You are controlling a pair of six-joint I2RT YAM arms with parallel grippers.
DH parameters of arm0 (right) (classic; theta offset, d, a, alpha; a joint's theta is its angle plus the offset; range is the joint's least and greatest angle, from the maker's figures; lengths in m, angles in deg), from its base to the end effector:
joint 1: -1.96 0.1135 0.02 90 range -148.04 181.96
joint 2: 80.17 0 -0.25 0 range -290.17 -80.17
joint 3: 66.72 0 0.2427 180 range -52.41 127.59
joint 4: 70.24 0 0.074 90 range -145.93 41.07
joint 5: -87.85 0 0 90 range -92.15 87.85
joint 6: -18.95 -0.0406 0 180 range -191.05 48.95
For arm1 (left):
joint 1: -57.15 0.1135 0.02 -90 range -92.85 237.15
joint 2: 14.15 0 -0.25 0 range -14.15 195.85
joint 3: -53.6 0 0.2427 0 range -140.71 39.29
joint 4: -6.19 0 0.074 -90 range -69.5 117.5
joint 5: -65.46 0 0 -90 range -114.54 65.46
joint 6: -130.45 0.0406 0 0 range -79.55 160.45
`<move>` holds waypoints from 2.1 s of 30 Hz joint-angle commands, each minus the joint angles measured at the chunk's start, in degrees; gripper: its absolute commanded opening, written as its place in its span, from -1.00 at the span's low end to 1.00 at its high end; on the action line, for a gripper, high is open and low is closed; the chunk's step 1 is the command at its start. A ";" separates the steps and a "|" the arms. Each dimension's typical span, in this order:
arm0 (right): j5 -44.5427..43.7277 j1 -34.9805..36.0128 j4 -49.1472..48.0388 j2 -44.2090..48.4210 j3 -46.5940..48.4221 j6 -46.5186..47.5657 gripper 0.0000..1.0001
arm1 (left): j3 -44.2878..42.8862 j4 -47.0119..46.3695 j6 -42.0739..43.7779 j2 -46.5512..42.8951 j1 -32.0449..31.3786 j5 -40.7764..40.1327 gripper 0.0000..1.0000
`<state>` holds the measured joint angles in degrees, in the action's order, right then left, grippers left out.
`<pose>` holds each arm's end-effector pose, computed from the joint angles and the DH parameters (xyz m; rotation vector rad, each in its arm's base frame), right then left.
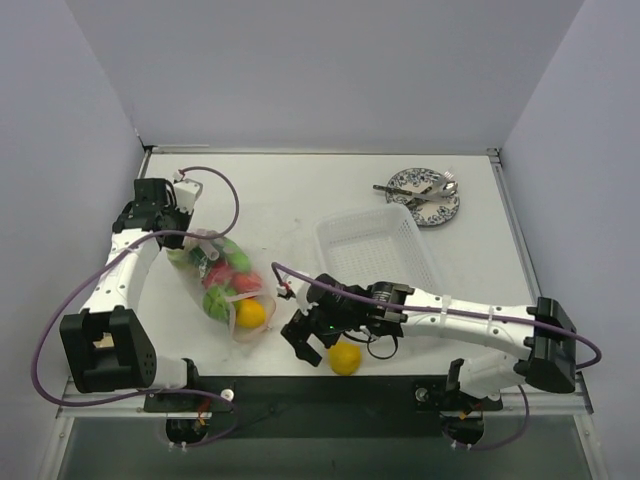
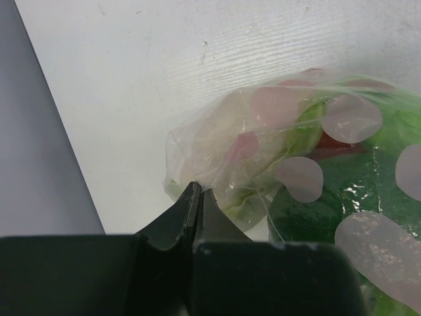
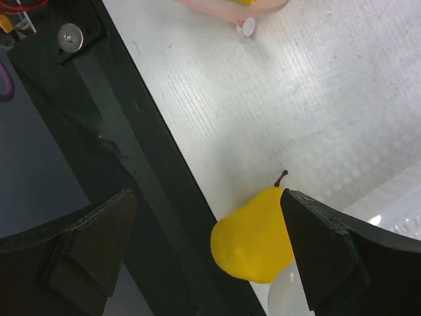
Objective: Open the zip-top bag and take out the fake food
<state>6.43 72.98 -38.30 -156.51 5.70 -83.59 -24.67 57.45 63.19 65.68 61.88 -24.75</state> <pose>0.0904 0.2815 0.2730 -1.2339 2.0186 0.9372 0.2867 0.0239 0.2617 0.3905 2.4738 0.2045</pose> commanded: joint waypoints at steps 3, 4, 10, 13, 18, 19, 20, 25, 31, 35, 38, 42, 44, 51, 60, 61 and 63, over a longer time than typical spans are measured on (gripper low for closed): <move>6.79 -0.97 0.21 -7.85 2.10 1.99 1.00 | 0.60 -2.06 1.60 -2.49 1.42 0.21 -1.00; 6.19 -1.58 0.30 -9.43 1.84 1.47 1.00 | 0.42 -1.88 1.52 -2.58 1.51 0.21 -1.00; -2.67 -2.12 4.59 -7.43 -2.38 -3.72 1.00 | -0.55 -1.71 1.51 -2.49 1.77 1.70 -1.00; -5.23 -1.68 7.15 -4.00 -4.74 -6.09 1.00 | -0.81 -1.70 1.52 -2.05 1.77 1.88 -1.00; -5.59 -1.42 9.79 -0.22 -7.65 -9.43 1.00 | -1.43 -1.79 1.25 -1.52 1.77 2.23 -1.00; -5.94 -1.15 10.58 0.04 -8.18 -10.31 1.00 | -1.51 -1.71 1.16 -1.43 1.77 2.23 -1.00; -6.55 -0.89 10.85 0.22 -8.45 -10.84 1.00 | -1.95 -1.53 1.16 -1.35 1.77 2.23 -1.00; -6.56 1.22 10.42 -1.00 -10.29 -13.39 1.00 | -2.83 -1.18 1.34 -1.52 1.86 2.32 -1.00; -5.50 1.66 7.78 -5.22 -11.61 -13.92 1.00 | -3.45 -0.83 1.60 -1.35 1.77 2.49 -1.00; -5.68 1.40 6.63 -6.80 -11.35 -13.22 1.00 | -3.18 -1.09 1.52 -1.26 1.77 2.49 -1.00; -5.50 1.31 5.49 -9.70 -10.56 -12.43 1.00 | -2.92 -1.09 1.25 -1.26 1.68 2.76 -1.00; -6.21 1.13 4.35 -10.85 -9.16 -11.29 0.65 | -1.96 -1.35 1.08 -1.35 1.68 2.85 -1.00; -5.51 0.52 4.43 -10.94 -7.57 -10.23 0.34 | -1.25 -1.88 0.99 -1.26 1.60 2.58 -1.00; -11.01 -5.78 8.82 -3.30 3.93 -4.17 -0.81 | -0.37 -2.23 0.02 -0.56 1.60 2.23 -1.00; -9.30 -36.01 8.22 3.39 7.90 -3.98 -0.26 | 1.39 -1.88 -0.24 -1.61 1.60 2.05 -1.00; -6.67 -38.83 7.60 3.04 6.86 -3.99 -0.21 | 1.47 -1.88 -0.33 -2.04 1.60 2.14 -1.00; -6.47 -43.42 6.81 0.85 6.58 -3.29 -0.05 | 1.30 -1.79 -0.42 -2.49 1.51 2.32 -1.00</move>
<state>-3.54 36.02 -33.26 -152.51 14.38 -87.33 -23.38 56.82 63.57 64.94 63.30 -23.00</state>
